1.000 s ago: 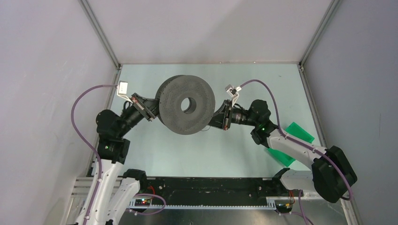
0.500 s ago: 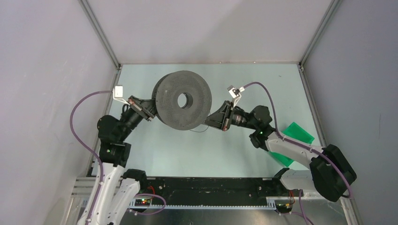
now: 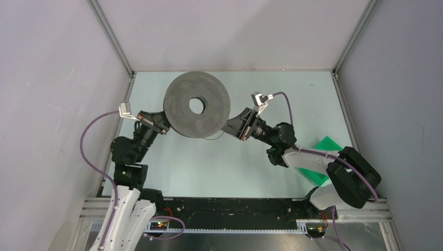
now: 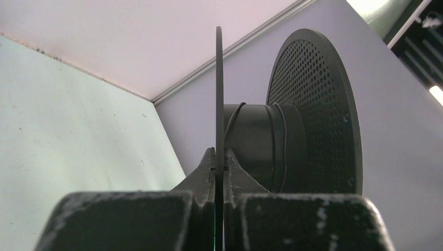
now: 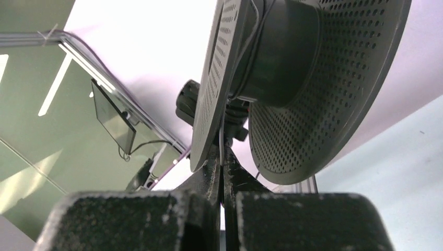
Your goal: Wrap the cables
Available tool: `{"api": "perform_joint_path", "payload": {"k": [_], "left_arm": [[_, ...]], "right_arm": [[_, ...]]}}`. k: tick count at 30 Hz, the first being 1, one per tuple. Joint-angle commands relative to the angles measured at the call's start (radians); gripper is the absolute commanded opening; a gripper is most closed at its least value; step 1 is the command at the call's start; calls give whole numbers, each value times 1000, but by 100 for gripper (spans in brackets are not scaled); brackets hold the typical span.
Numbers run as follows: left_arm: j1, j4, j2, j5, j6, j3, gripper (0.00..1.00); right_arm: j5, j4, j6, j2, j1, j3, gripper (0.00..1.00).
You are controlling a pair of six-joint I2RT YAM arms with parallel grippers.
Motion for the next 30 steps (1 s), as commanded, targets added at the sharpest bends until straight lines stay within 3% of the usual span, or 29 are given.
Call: {"api": "perform_joint_path", "payload": {"k": [1, 8, 18, 30], "left_arm": [[6, 104, -21, -78, -61, -17, 0], [7, 105, 1, -104, -133, -20, 0], [12, 105, -39, -171, -194, -47, 0], [16, 104, -40, -125, -414, -74, 0]], "right_arm": [[94, 98, 65, 27, 24, 62, 0], [206, 123, 108, 100, 77, 122, 0], [216, 135, 200, 164, 75, 188, 0], [385, 123, 86, 210, 113, 162, 0]]}}
